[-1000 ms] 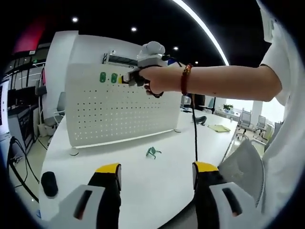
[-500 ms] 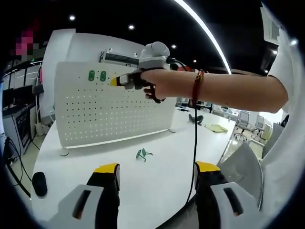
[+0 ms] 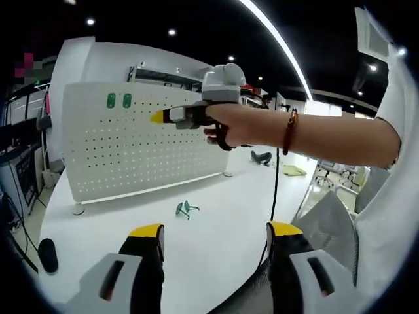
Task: Insert the hook assembly into the mounting plate slot until the hook locks in place.
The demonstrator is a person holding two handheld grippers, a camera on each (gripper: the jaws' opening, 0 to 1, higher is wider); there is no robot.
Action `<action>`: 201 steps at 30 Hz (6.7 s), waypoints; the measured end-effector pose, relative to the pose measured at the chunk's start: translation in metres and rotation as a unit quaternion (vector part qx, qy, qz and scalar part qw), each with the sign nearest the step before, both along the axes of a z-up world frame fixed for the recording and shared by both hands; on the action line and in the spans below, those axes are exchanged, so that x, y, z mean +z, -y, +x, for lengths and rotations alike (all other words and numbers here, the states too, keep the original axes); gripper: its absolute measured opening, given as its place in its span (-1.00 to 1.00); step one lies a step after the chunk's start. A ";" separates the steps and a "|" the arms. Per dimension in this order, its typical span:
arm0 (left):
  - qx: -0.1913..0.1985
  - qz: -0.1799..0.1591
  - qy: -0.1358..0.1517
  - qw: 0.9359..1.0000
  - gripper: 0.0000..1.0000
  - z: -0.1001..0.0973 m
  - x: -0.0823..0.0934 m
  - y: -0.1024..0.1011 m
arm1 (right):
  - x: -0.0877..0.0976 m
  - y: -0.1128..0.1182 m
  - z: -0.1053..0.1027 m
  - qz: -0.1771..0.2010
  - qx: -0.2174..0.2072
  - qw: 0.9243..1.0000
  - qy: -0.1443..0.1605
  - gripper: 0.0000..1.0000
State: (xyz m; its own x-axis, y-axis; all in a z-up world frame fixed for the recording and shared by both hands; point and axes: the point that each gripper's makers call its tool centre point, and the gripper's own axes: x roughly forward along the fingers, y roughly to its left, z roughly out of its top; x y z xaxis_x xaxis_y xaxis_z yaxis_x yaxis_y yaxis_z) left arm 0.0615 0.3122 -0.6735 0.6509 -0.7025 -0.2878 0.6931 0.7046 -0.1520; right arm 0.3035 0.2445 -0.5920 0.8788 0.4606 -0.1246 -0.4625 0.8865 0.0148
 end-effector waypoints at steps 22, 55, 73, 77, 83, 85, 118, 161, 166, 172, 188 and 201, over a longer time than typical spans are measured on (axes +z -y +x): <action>-0.029 0.006 -0.012 0.999 0.29 0.000 -0.006 0.026 | -0.047 0.052 -0.031 0.006 -0.026 0.999 -0.039 -0.47; -0.017 0.015 -0.029 0.999 0.29 0.004 -0.015 0.025 | -0.144 0.054 -0.064 0.004 -0.025 0.991 -0.130 -0.53; -0.017 0.021 -0.043 0.999 0.28 0.015 -0.022 0.033 | -0.185 0.057 -0.068 0.015 -0.028 0.984 -0.173 -0.55; -0.018 0.021 -0.049 0.998 0.28 0.016 -0.025 0.033 | -0.195 0.057 -0.072 0.008 -0.026 0.982 -0.185 -0.57; -0.018 0.024 -0.053 0.998 0.27 0.019 -0.027 0.033 | -0.203 0.058 -0.070 0.002 -0.023 0.981 -0.192 -0.59; -0.019 0.024 -0.052 0.998 0.27 0.020 -0.026 0.033 | -0.204 0.056 -0.069 0.001 -0.020 0.981 -0.193 -0.60; 0.001 0.031 -0.066 0.997 0.26 0.028 -0.031 0.028 | -0.242 0.045 -0.053 0.002 -0.010 0.973 -0.231 -0.73; 0.036 0.036 -0.070 0.996 0.25 0.027 -0.028 0.012 | -0.259 0.037 -0.047 -0.024 -0.001 0.967 -0.252 -0.97; 0.044 0.034 -0.068 0.996 0.25 0.024 -0.026 0.014 | -0.251 0.037 -0.049 -0.017 0.003 0.969 -0.246 -0.98; 0.051 0.032 -0.063 0.996 0.24 0.019 -0.023 0.014 | -0.241 0.035 -0.053 -0.008 0.011 0.971 -0.239 -0.98; 0.059 0.012 -0.047 0.997 0.22 0.017 -0.015 0.017 | -0.208 0.038 -0.081 -0.034 0.031 0.978 -0.202 -0.98; 0.015 0.001 -0.045 0.999 0.20 0.017 -0.018 0.032 | -0.181 0.047 -0.101 -0.033 0.020 0.983 -0.179 -0.98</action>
State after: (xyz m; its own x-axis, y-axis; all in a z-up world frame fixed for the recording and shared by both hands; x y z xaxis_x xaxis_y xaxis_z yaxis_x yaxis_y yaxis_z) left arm 0.0790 0.2797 -0.6913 0.6433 -0.6822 -0.3474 0.6553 0.7254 -0.2108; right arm 0.2021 0.1974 -0.7734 0.7551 0.4739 -0.4530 -0.4722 0.8725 0.1256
